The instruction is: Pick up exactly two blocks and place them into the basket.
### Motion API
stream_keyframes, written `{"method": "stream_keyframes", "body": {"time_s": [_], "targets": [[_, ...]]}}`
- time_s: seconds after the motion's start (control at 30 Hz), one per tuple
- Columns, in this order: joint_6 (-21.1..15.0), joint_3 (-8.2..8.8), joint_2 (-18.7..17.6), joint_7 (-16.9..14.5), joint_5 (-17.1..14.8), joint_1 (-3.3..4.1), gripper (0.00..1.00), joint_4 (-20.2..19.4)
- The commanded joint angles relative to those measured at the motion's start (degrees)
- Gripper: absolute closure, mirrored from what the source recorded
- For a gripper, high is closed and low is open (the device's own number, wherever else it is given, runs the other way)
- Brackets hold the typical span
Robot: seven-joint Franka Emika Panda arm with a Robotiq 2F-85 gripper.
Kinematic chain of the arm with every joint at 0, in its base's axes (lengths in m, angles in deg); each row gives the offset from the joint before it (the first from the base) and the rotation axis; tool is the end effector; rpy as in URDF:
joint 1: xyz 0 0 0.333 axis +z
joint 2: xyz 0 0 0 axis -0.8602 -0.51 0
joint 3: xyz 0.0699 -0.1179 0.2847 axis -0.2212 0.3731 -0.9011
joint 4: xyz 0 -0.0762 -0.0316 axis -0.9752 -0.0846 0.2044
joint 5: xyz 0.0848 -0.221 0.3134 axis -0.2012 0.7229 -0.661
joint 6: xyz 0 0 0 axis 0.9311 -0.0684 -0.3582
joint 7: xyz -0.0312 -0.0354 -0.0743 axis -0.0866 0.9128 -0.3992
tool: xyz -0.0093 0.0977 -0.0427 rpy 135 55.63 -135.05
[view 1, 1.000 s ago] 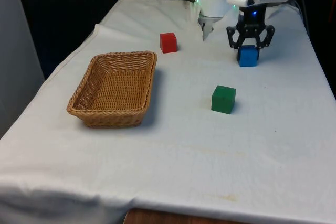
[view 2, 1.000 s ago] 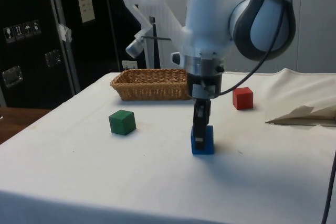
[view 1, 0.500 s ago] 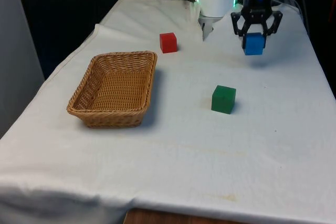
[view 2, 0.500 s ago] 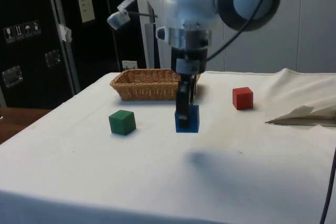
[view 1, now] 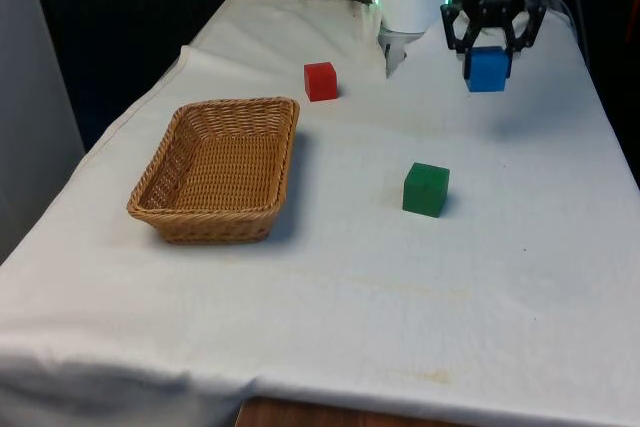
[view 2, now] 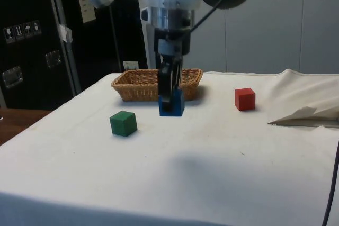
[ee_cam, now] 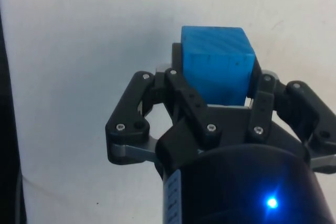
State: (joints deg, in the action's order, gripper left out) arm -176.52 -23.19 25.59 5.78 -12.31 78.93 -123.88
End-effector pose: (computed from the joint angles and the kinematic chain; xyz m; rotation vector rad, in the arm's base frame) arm 0.4416 0.1157 0.2711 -3.1033 -0.1744 -0.2205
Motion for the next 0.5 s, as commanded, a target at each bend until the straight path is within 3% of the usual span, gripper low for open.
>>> {"method": "stream_keyframes", "body": {"time_s": [0.0, 0.23, 0.27, 0.3, 0.47], "targets": [[1.4, 0.52, 0.0, 0.4, 1.2, -0.29, 0.98, 1.1], [4.5, 1.89, -0.3, -0.7, 1.4, -0.4, 0.98, 4.7], [3.8, 1.66, -0.1, -1.3, 0.1, -0.11, 0.98, 4.1], [4.8, 2.06, -0.4, -0.8, 1.5, -0.4, 0.98, 5.1], [7.0, 3.21, -0.8, -1.6, 1.9, -0.46, 0.98, 7.8]]}}
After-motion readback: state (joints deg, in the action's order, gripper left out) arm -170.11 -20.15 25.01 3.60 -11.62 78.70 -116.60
